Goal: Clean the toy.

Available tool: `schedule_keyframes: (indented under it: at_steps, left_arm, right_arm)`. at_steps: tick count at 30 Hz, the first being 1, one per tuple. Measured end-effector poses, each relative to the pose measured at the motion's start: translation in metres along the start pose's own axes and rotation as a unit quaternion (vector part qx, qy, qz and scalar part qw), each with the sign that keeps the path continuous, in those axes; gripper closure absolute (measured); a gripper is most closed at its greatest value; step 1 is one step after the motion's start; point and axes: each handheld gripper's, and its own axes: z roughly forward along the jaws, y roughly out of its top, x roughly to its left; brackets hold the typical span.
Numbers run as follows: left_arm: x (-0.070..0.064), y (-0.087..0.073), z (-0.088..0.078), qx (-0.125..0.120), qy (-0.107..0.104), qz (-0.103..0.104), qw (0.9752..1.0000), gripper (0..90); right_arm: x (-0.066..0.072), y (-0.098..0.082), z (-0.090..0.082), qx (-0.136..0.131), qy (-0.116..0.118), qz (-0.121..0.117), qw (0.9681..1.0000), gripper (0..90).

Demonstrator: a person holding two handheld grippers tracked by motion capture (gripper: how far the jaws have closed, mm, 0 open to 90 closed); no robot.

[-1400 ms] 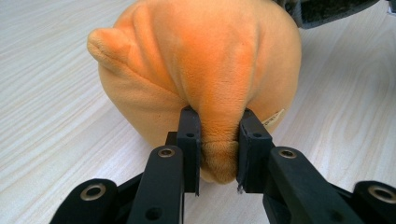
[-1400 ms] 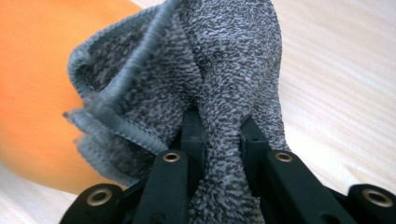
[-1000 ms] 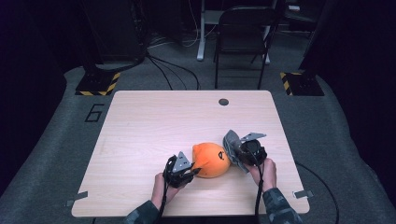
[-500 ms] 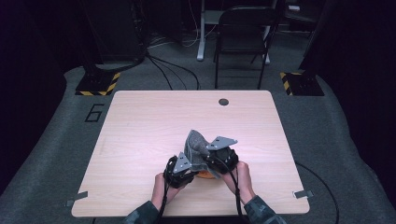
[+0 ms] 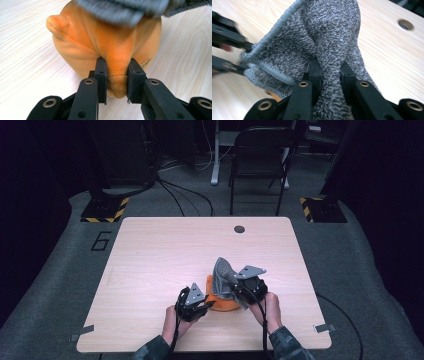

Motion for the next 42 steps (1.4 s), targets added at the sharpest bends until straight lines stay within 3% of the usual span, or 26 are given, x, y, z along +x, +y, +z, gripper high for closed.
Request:
schedule_keyframes:
  at_steps: [6,18,22,27,30,33,35,37,39,42]
  left_arm:
    - [0.0,0.0,0.001,-0.001,-0.004,0.001,1.0,73.8]
    - [0.001,0.0,0.001,-0.003,-0.007,0.002,1.0,73.8]
    - [0.002,0.0,0.001,-0.001,-0.007,-0.001,1.0,73.8]
    - [0.004,-0.001,0.001,-0.002,-0.007,-0.004,1.0,73.6]
    - [0.004,-0.001,0.001,-0.002,-0.006,-0.005,1.0,73.5]
    - [0.005,-0.001,0.0,-0.002,-0.004,-0.005,1.0,73.4]
    - [0.006,-0.002,0.0,0.0,-0.005,-0.004,1.0,73.3]
    - [0.005,-0.001,0.0,-0.001,-0.003,-0.002,1.0,73.2]
    - [0.005,-0.001,0.0,-0.001,-0.003,-0.002,1.0,73.2]
    - [0.006,-0.001,0.0,-0.002,-0.004,-0.004,1.0,73.1]
  right_arm:
    - [-0.021,-0.014,0.005,0.018,-0.007,0.038,0.9991,76.6]
    - [-0.042,-0.029,0.018,0.047,-0.025,0.063,0.9966,76.6]
    - [-0.051,-0.038,0.029,0.073,-0.033,0.074,0.9941,76.6]
    - [-0.056,-0.052,0.049,0.116,-0.027,0.081,0.9896,76.5]
    - [-0.056,-0.051,0.049,0.122,-0.031,0.079,0.9889,76.6]
    - [-0.061,-0.044,0.033,0.105,-0.049,0.081,0.9899,76.8]
    - [-0.063,-0.036,0.015,0.071,-0.059,0.085,0.9921,76.8]
    - [-0.06,-0.025,-0.004,0.036,-0.053,0.092,0.9937,76.8]
    - [-0.051,-0.013,-0.02,-0.003,-0.045,0.077,0.996,76.8]
    - [-0.028,0.0,-0.027,-0.026,-0.028,0.039,0.9985,76.8]
